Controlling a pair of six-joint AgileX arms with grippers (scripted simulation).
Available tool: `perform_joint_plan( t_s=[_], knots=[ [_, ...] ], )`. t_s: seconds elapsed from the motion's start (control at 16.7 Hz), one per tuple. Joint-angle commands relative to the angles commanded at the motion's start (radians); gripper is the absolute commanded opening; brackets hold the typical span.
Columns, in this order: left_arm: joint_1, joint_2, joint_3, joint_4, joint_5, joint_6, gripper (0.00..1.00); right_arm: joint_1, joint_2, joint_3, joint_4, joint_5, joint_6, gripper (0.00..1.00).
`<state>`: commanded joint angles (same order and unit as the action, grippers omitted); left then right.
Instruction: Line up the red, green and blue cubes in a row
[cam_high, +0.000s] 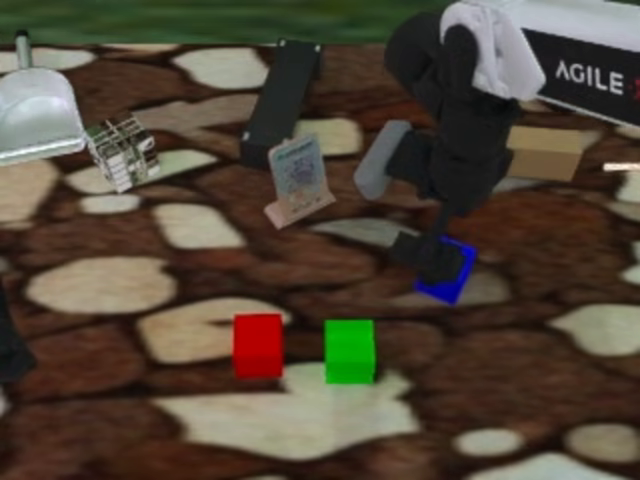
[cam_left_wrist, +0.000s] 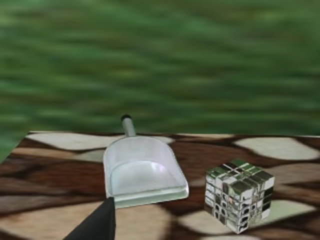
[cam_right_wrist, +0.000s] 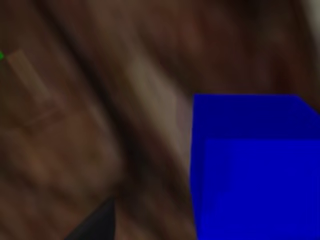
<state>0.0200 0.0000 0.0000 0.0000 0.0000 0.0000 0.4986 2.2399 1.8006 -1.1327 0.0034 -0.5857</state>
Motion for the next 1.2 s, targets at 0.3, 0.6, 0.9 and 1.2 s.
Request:
perform_joint_plan(
  t_s=[0.3, 0.6, 0.9, 1.2],
  knots=[
    [0.000, 0.000, 0.000, 0.000, 0.000, 0.000, 1.00, -0.001, 0.065, -0.121, 0.190, 0.001, -0.001, 1.00],
    [0.000, 0.000, 0.000, 0.000, 0.000, 0.000, 1.00, -0.001, 0.080, -0.148, 0.229, 0.001, -0.001, 1.00],
    [0.000, 0.000, 0.000, 0.000, 0.000, 0.000, 1.00, -0.001, 0.080, -0.148, 0.229, 0.001, -0.001, 0.70],
    [0.000, 0.000, 0.000, 0.000, 0.000, 0.000, 1.00, -0.001, 0.080, -0.148, 0.229, 0.001, -0.001, 0.32]
  ],
)
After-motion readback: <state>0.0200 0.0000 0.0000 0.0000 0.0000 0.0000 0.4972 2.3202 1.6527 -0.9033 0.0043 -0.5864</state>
